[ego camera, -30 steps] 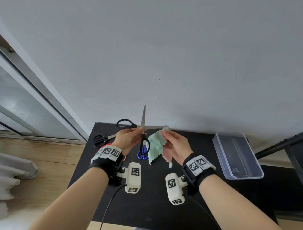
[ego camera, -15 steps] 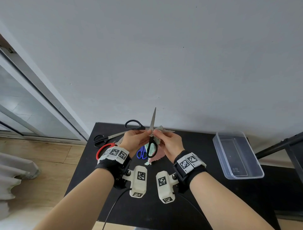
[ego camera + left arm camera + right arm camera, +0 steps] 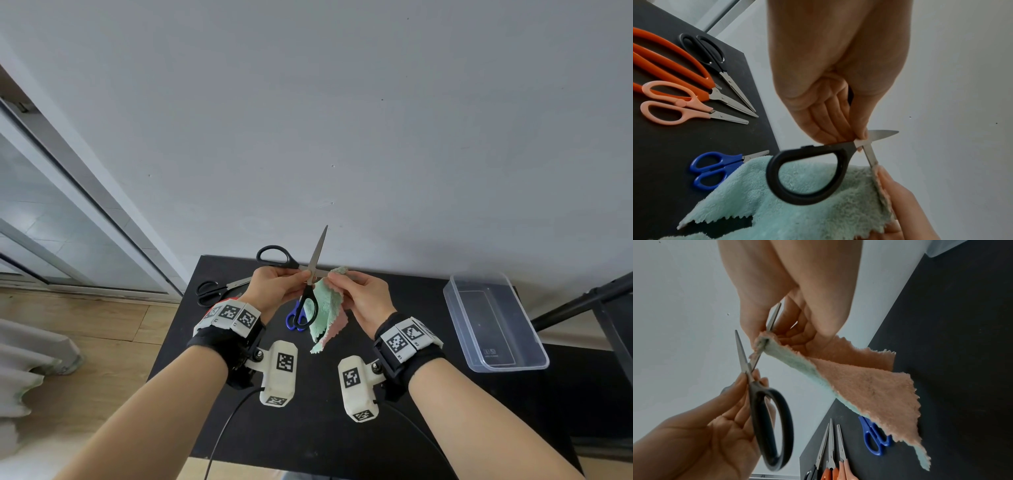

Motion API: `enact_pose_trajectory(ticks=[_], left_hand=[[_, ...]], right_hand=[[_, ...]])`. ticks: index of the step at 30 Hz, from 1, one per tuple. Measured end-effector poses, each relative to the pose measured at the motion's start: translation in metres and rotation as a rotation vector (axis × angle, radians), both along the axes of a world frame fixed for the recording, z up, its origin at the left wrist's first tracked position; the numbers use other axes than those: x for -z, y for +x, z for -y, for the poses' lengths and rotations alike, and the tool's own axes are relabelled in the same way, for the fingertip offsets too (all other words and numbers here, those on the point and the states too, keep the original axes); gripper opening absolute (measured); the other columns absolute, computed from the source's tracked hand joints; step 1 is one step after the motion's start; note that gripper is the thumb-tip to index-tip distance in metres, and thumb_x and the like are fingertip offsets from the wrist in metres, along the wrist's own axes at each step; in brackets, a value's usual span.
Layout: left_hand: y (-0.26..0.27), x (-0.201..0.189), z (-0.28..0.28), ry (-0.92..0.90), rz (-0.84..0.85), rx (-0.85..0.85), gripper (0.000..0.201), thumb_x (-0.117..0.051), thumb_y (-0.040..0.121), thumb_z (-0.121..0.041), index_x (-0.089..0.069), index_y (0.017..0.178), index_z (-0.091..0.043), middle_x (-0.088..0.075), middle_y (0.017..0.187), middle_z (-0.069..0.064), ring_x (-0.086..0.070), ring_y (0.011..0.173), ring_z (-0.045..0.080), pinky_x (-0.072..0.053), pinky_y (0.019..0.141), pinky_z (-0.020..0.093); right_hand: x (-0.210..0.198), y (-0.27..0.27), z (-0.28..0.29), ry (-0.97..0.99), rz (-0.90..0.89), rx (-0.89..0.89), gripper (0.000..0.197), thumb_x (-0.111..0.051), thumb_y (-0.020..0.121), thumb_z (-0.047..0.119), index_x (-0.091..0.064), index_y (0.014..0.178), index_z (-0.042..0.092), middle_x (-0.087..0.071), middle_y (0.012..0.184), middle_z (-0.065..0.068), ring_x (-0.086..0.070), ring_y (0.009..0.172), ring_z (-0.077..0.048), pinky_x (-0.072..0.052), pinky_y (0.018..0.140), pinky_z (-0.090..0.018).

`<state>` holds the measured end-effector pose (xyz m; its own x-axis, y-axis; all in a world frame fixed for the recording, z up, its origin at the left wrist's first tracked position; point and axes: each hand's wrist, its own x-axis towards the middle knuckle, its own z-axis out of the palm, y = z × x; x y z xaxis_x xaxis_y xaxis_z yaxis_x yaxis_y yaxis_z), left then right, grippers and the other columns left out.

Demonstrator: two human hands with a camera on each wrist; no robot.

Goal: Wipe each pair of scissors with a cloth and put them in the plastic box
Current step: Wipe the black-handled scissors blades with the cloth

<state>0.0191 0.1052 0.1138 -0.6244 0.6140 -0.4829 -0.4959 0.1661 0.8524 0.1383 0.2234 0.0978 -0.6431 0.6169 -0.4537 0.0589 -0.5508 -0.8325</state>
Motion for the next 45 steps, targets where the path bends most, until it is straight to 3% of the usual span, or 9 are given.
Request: enact_pose_trajectory(ticks=[9, 15, 20, 25, 29, 32, 39, 43, 45], left_hand=[[0.005, -0.008, 0.005, 0.024, 0.016, -0.062, 0.002, -0.061, 0.087, 0.003, -0.061, 0.089, 0.003, -0.071, 0.075, 0.008, -0.07, 0.062, 0.013, -0.055, 0.058, 0.018], [0.008, -0.012, 0.004, 0.048, 0.026, -0.063, 0.004, -0.06, 0.087, 0.003, -0.061, 0.091, 0.004, -0.068, 0.085, 0.014, -0.07, 0.061, 0.015, -0.056, 0.059, 0.02], [0.008, -0.011, 0.005, 0.035, 0.023, -0.028, 0.008, -0.061, 0.088, 0.001, -0.061, 0.094, 0.006, -0.067, 0.087, 0.015, -0.07, 0.065, 0.016, -0.057, 0.063, 0.021], [-0.001, -0.009, 0.015, -0.031, -0.018, -0.101, 0.005, -0.063, 0.088, -0.003, -0.062, 0.092, 0.001, -0.068, 0.081, 0.01, -0.068, 0.064, 0.014, -0.056, 0.06, 0.018], [-0.005, -0.009, 0.019, -0.128, -0.098, -0.006, 0.008, -0.065, 0.088, -0.008, -0.063, 0.093, -0.002, -0.066, 0.079, 0.01, -0.066, 0.063, 0.015, -0.053, 0.06, 0.019], [0.001, -0.015, 0.015, -0.137, -0.184, 0.082, 0.01, -0.067, 0.087, -0.01, -0.065, 0.093, -0.003, -0.067, 0.084, 0.013, -0.063, 0.072, 0.021, -0.054, 0.066, 0.018], [0.009, -0.022, 0.008, -0.14, -0.3, 0.139, 0.005, -0.07, 0.084, -0.008, -0.068, 0.081, -0.006, -0.068, 0.06, -0.005, -0.061, 0.051, 0.0, -0.045, 0.053, 0.008], [0.007, -0.021, 0.009, -0.14, -0.317, 0.159, 0.006, -0.074, 0.08, -0.012, -0.071, 0.076, -0.011, -0.07, 0.073, 0.005, -0.063, 0.062, 0.008, -0.051, 0.063, 0.014], [0.007, -0.02, 0.01, -0.146, -0.33, 0.164, 0.007, -0.074, 0.08, -0.012, -0.071, 0.074, -0.012, -0.069, 0.072, 0.005, -0.058, 0.054, 0.003, -0.046, 0.056, 0.012]], right_hand=[[-0.006, 0.01, -0.006, 0.018, -0.006, -0.041, 0.011, -0.07, 0.079, -0.002, -0.069, 0.09, -0.007, -0.071, 0.07, -0.009, -0.068, 0.061, -0.015, -0.054, 0.055, -0.023], [-0.008, 0.02, -0.015, 0.062, 0.028, -0.061, 0.003, -0.072, 0.079, 0.003, -0.073, 0.079, 0.005, -0.071, 0.076, -0.01, -0.066, 0.066, -0.019, -0.053, 0.059, -0.029], [-0.01, 0.027, -0.019, 0.041, 0.008, -0.038, 0.002, -0.069, 0.081, 0.002, -0.07, 0.081, 0.003, -0.071, 0.073, -0.007, -0.067, 0.064, -0.016, -0.054, 0.054, -0.025], [-0.007, 0.035, -0.034, 0.013, -0.01, 0.071, 0.002, -0.067, 0.082, 0.003, -0.066, 0.084, 0.002, -0.065, 0.076, -0.008, -0.06, 0.067, -0.017, -0.05, 0.062, -0.025], [-0.014, 0.033, -0.035, -0.032, -0.054, -0.016, 0.004, -0.067, 0.083, 0.004, -0.067, 0.086, 0.002, -0.068, 0.072, -0.005, -0.064, 0.063, -0.014, -0.051, 0.056, -0.023], [-0.017, 0.023, -0.027, -0.086, -0.097, -0.089, 0.005, -0.064, 0.083, 0.001, -0.068, 0.087, 0.001, -0.071, 0.077, -0.007, -0.067, 0.071, -0.015, -0.056, 0.067, -0.025], [-0.019, 0.007, -0.009, -0.059, -0.108, -0.235, 0.012, -0.063, 0.084, -0.001, -0.068, 0.096, -0.003, -0.072, 0.085, -0.008, -0.069, 0.077, -0.016, -0.056, 0.068, -0.024], [-0.019, 0.003, -0.007, -0.056, -0.094, -0.254, 0.018, -0.065, 0.083, -0.002, -0.067, 0.101, -0.005, -0.072, 0.088, -0.01, -0.069, 0.08, -0.019, -0.057, 0.072, -0.024], [-0.02, 0.002, -0.006, -0.038, -0.086, -0.273, 0.021, -0.066, 0.082, -0.001, -0.067, 0.102, -0.005, -0.072, 0.09, -0.012, -0.069, 0.083, -0.021, -0.057, 0.077, -0.025]])
